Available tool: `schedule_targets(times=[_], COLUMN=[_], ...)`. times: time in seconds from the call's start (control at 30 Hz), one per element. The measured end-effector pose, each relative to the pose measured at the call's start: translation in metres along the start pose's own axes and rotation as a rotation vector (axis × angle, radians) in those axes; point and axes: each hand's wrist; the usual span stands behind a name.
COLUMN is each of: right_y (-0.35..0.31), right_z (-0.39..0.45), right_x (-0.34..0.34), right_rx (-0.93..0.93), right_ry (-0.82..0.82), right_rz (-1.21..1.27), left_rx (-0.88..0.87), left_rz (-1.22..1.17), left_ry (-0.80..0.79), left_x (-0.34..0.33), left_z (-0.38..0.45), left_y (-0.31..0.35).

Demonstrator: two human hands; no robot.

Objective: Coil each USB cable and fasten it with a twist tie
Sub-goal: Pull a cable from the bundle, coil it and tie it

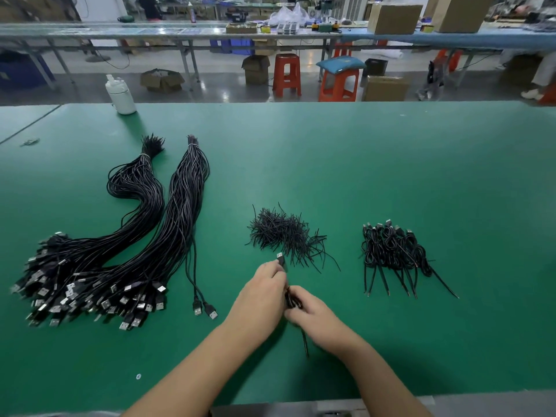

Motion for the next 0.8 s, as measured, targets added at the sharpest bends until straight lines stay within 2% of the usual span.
schedule_targets(times=[0.07, 0.13, 0.33, 0.5, 0.63, 0.8], right_y=[-0.004, -0.007, -0.018, -0.023, -0.022, -0.024], right_z=[-0.003, -0.005, -0.005, -0.005, -0.004, -0.005], right_x=[0.011, 0.016, 0.015, 0.018, 0.020, 0.018], right_rx=[-0.070, -0.098, -0.140, -0.161, -0.165, -0.189], right_ry=[-0.038, -0.035, -0.089, -0.113, -0.052, -0.011], right_rz=[0.353, 0.598, 1.020, 1.057, 0.978, 0.952], left_rx=[-0.041, -0.052, -0.091, -0.076, -0.118, -0.124], left_rz=[-0.092, -0.195, -0.341, -0.318, -0.143, -0.079], left_ry=[0.073, 0.126, 0.226, 0.225, 0.233, 0.155], left_x=[0.001, 0.004, 0.014, 0.020, 0.022, 0.025], left_z=[-0.002, -0.004, -0.004, -0.007, -0.008, -0.010], left_y=[-0.001, 0.001, 0.004, 0.001, -0.001, 0.001])
Point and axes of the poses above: each hand's wrist, its own z-axis towards the middle knuckle, its own x-axis out of the back of the hand, y = z × x, and after that the axes turned 2 degrees about z, right-handed
